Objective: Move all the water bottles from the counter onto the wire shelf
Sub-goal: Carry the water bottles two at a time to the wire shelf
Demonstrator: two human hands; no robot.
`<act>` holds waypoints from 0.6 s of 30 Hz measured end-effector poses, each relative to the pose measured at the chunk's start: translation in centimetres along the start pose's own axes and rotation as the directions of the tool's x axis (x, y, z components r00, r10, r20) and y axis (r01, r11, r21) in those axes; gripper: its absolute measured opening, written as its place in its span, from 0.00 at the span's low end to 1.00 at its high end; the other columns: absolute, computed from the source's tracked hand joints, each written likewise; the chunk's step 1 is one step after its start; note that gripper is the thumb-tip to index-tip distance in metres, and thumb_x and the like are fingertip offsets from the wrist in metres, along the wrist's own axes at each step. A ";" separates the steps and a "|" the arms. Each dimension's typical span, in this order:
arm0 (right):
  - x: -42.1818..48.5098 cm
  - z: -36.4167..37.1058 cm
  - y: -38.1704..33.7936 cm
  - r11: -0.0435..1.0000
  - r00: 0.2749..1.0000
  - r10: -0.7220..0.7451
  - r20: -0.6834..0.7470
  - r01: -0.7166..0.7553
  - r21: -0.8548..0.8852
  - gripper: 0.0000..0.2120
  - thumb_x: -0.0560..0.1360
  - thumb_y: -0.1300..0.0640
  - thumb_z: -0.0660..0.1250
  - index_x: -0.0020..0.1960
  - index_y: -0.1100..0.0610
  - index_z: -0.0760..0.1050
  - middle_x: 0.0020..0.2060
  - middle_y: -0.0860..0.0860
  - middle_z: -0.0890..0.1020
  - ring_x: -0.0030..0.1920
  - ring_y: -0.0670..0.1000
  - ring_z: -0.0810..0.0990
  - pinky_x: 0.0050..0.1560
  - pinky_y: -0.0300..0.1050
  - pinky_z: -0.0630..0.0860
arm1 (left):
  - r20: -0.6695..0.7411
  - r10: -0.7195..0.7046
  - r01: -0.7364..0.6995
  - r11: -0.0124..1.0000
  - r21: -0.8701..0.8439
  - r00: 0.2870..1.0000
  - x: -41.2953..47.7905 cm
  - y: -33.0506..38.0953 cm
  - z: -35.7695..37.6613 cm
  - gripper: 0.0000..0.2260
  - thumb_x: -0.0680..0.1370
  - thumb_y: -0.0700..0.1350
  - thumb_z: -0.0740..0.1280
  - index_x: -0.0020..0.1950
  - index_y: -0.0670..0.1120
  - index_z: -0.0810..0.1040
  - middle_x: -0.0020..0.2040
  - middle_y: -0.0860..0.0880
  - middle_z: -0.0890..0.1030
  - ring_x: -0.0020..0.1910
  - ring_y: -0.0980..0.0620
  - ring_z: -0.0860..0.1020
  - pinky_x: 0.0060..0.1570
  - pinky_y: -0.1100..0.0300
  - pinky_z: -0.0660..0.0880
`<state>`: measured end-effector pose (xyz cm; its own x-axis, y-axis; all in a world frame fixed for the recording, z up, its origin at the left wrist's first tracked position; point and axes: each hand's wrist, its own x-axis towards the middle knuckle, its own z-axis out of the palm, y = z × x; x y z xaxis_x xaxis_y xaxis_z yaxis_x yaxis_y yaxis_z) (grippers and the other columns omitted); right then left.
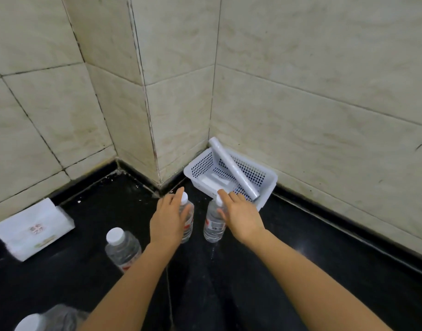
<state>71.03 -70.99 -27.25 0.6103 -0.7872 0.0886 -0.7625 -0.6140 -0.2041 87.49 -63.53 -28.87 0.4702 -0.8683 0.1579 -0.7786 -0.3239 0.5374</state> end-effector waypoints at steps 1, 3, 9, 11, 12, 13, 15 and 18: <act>-0.4 0.2 -0.1 1.000 1.000 0.000 -0.014 0.000 0.026 0.20 0.81 0.53 0.59 0.71 0.56 0.63 0.58 0.54 0.76 0.57 0.56 0.74 0.54 0.52 0.74 | -0.007 0.005 -0.005 1.000 -0.004 1.000 -0.2 -0.1 -0.1 0.22 0.79 0.51 0.61 0.72 0.49 0.64 0.62 0.47 0.73 0.62 0.48 0.69 0.50 0.52 0.73; -1.2 0.4 -0.6 0.997 1.000 0.001 -0.020 0.000 0.073 0.18 0.80 0.54 0.61 0.68 0.58 0.66 0.57 0.55 0.77 0.57 0.57 0.74 0.53 0.52 0.74 | -0.013 0.037 -0.037 0.999 0.018 0.999 -0.7 -0.1 -0.3 0.20 0.78 0.51 0.63 0.69 0.48 0.68 0.59 0.46 0.75 0.60 0.47 0.71 0.48 0.52 0.73; -3.5 -0.2 -0.5 0.974 0.995 0.100 0.030 -0.104 0.203 0.12 0.76 0.51 0.67 0.55 0.55 0.71 0.51 0.52 0.78 0.51 0.55 0.77 0.45 0.47 0.71 | 0.037 0.176 -0.179 0.975 0.131 0.984 -1.6 0.5 -0.5 0.17 0.76 0.48 0.67 0.62 0.42 0.73 0.53 0.42 0.75 0.54 0.44 0.73 0.46 0.49 0.75; -5.1 -0.6 0.5 0.910 0.972 0.232 0.042 -0.232 0.342 0.11 0.73 0.50 0.69 0.50 0.53 0.70 0.45 0.51 0.79 0.45 0.54 0.77 0.41 0.47 0.72 | 0.058 0.229 -0.235 0.963 0.132 0.972 -2.6 1.1 -0.6 0.17 0.76 0.47 0.67 0.61 0.40 0.74 0.52 0.41 0.76 0.53 0.42 0.74 0.46 0.48 0.75; -6.1 -0.8 1.0 0.865 0.953 0.297 0.056 -0.294 0.408 0.12 0.72 0.50 0.71 0.50 0.54 0.71 0.44 0.51 0.79 0.44 0.54 0.77 0.41 0.48 0.73 | 0.074 0.259 -0.266 0.956 0.125 0.963 -3.3 1.6 -0.6 0.16 0.76 0.46 0.67 0.61 0.40 0.74 0.51 0.41 0.76 0.52 0.42 0.74 0.45 0.48 0.75; -7.2 -1.1 1.6 0.825 0.936 0.346 0.066 -0.337 0.454 0.13 0.71 0.51 0.71 0.50 0.54 0.72 0.44 0.51 0.80 0.43 0.53 0.78 0.42 0.49 0.75 | 0.094 0.287 -0.297 0.948 0.114 0.953 -4.0 2.1 -0.6 0.16 0.75 0.46 0.68 0.60 0.40 0.75 0.51 0.41 0.76 0.52 0.43 0.74 0.45 0.49 0.75; -9.9 -1.7 2.9 0.777 0.913 0.400 0.083 -0.385 0.498 0.13 0.69 0.52 0.73 0.49 0.54 0.74 0.42 0.50 0.80 0.42 0.51 0.78 0.39 0.47 0.74 | 0.120 0.342 -0.352 0.933 0.077 0.932 -5.6 3.6 -0.4 0.16 0.75 0.47 0.68 0.60 0.42 0.75 0.50 0.43 0.76 0.51 0.45 0.73 0.45 0.52 0.74; -14.3 -3.3 5.1 0.747 0.892 0.444 0.086 -0.421 0.515 0.12 0.67 0.52 0.75 0.46 0.53 0.76 0.39 0.48 0.79 0.38 0.48 0.76 0.36 0.43 0.72 | 0.155 0.395 -0.394 0.918 -0.037 0.906 -8.4 6.7 -0.1 0.14 0.74 0.48 0.69 0.58 0.45 0.76 0.48 0.46 0.75 0.49 0.48 0.72 0.45 0.56 0.70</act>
<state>57.70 -63.05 -26.32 0.2240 -0.9699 -0.0954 -0.7158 -0.0973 -0.6915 78.38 -58.39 -26.56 0.0540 -0.9725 0.2264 -0.8848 0.0585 0.4622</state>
